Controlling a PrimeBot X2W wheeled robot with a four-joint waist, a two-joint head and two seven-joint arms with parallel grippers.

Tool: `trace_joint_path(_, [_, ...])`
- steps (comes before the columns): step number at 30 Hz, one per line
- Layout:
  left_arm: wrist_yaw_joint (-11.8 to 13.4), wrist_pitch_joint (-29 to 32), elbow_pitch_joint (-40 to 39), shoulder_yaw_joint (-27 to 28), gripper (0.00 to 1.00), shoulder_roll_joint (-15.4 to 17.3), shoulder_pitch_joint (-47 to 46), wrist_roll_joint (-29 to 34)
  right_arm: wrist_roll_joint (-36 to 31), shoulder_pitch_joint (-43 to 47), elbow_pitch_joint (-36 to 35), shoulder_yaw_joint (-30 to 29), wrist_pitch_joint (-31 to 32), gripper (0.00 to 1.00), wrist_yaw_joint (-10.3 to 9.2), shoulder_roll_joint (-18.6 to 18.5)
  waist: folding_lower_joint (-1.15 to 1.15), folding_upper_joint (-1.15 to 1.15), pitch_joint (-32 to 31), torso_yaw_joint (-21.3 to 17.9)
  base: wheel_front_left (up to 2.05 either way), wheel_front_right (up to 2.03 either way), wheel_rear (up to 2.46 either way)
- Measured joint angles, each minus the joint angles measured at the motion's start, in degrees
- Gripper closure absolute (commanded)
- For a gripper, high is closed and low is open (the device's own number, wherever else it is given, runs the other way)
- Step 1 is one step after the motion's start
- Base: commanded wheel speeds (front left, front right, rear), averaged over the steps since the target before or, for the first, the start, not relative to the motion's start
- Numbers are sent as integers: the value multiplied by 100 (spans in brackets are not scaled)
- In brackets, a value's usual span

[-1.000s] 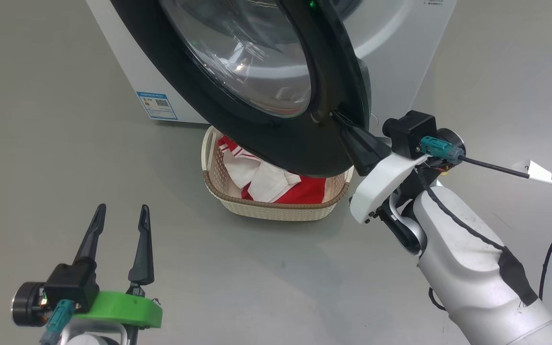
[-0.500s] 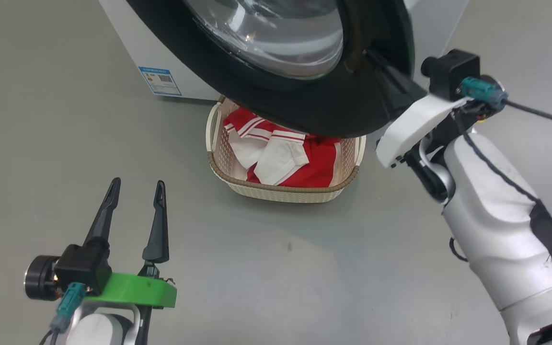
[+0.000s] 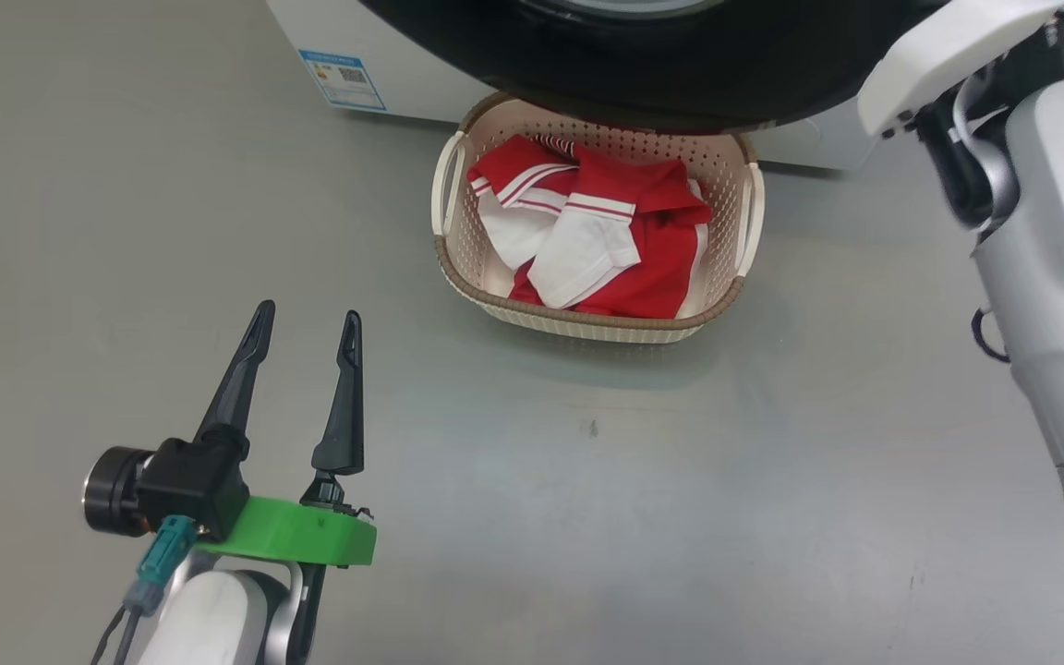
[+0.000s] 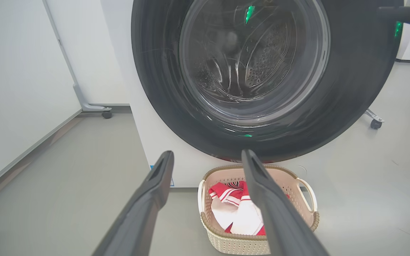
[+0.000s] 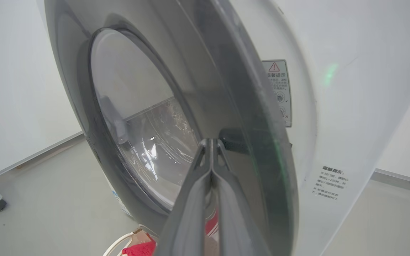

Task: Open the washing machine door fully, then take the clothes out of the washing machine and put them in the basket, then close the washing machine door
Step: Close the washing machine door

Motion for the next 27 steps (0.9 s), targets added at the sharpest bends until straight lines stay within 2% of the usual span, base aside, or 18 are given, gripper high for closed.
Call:
trace_joint_path(7, [-47, -43, 114, -88, 0, -77, -140, -16, -57, -544, 219, -162, -3, 100, -58, -237, 0, 0, 279, 248, 0, 0, 0])
trace_joint_path(13, [-56, -51, 200, -109, 0, -134, -214, -99, -91, -806, 401, -302, -208, 100, -136, -277, 0, 0, 461, 440, 0, 0, 0])
trace_joint_path(27, [-98, -99, 356, -124, 0, -174, -395, -97, -136, -1365, 813, -403, -424, 100, -216, -428, 0, 0, 636, 587, 0, 0, 0])
